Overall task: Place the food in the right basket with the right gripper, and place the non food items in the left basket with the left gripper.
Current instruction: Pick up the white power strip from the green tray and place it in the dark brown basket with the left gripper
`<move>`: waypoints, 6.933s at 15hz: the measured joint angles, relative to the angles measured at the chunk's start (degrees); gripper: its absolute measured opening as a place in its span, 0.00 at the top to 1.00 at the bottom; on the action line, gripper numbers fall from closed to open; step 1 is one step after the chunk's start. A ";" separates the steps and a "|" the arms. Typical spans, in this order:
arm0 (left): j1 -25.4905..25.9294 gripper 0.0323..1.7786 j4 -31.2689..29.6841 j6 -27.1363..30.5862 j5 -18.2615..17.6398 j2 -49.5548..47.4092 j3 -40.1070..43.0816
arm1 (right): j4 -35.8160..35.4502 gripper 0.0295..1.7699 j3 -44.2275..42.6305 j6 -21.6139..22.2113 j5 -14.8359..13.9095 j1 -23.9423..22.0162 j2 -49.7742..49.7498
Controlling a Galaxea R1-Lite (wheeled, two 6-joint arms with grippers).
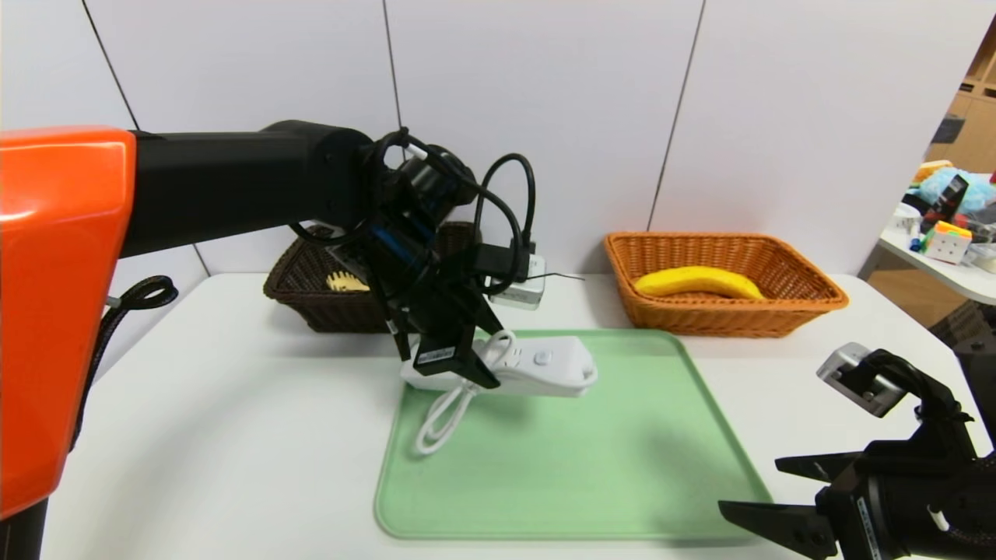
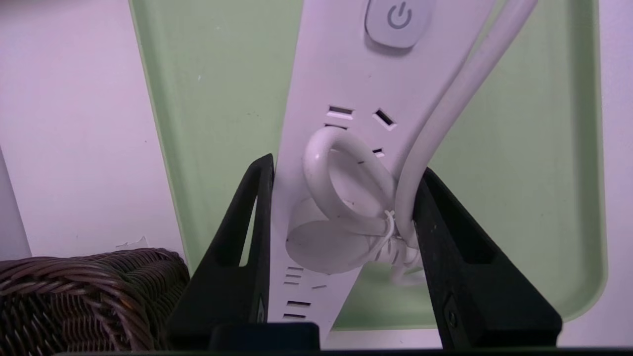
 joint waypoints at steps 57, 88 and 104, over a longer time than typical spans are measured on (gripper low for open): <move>-2.88 0.06 -2.07 -20.72 3.23 4.24 1.05 | 0.07 0.04 0.52 0.00 0.82 -0.38 -1.12; -1.49 0.05 -4.94 -15.82 7.31 6.83 1.11 | 0.17 0.04 0.63 -0.02 0.85 -0.83 -3.30; 0.71 0.05 -3.45 -15.98 6.99 1.12 1.30 | 0.17 0.04 0.63 -0.02 1.62 -0.83 -3.69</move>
